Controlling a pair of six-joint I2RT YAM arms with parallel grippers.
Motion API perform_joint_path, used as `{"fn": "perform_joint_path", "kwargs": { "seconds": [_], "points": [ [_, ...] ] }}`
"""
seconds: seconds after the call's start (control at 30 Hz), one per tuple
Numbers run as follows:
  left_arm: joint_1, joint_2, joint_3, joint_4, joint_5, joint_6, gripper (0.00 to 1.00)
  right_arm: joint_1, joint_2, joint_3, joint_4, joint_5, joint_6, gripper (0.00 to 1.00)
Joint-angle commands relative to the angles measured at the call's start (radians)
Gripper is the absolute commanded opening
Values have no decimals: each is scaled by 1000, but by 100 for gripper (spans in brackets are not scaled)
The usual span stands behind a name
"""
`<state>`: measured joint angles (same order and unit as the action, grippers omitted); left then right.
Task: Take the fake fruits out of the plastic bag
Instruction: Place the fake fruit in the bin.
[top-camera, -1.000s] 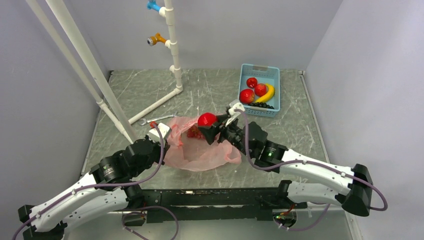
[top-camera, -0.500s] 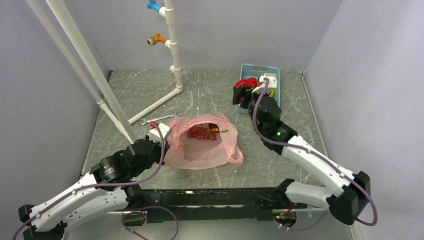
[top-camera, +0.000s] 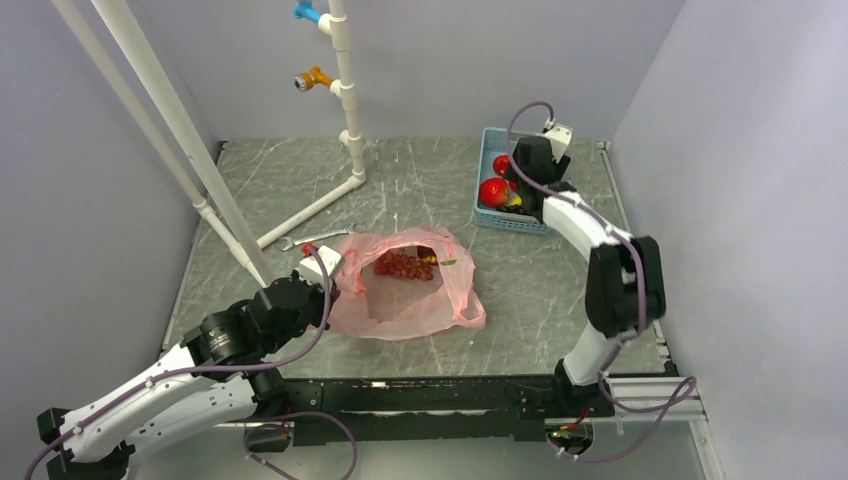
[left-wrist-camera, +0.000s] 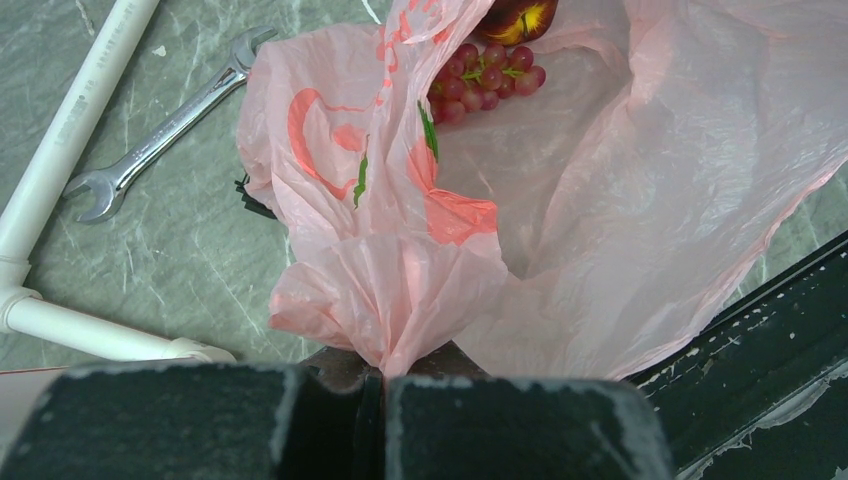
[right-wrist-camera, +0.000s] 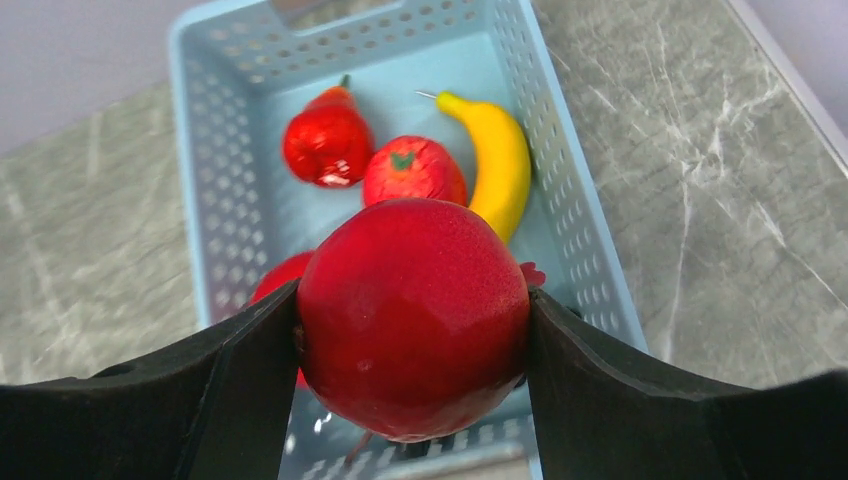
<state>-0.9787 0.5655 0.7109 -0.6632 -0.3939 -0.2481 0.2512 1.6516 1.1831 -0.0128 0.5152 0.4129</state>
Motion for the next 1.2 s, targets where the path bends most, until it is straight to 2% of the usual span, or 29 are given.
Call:
{"fn": "perform_joint_path", "kwargs": {
  "seconds": [0.0,0.13,0.23,0.57,0.6,0.73,0.97,1.07,1.17],
  "points": [
    [1,3,8,14,-16,7,0,-83,170,214,-186,-124,44,0],
    [2,4,9,14,-15,9,0,-98,291,338,-294,-135,25,2],
    [1,6,9,17,-14,12,0,-96,303,320,-294,-133,36,14],
    [1,22,10,16,-11,12,0,-96,258,288,-266,-183,27,74],
    [2,23,10,16,-12,11,0,-96,249,283,-262,-184,25,83],
    [1,16,9,14,-14,9,0,-95,217,263,-254,-185,13,98],
    [2,16,8,14,-13,7,0,-71,159,228,-262,-194,3,99],
    [1,20,10,11,-14,7,0,-27,68,146,-224,-190,10,99],
    [2,20,9,13,-14,6,0,13,-52,28,-150,-263,23,99]
  ]
}}
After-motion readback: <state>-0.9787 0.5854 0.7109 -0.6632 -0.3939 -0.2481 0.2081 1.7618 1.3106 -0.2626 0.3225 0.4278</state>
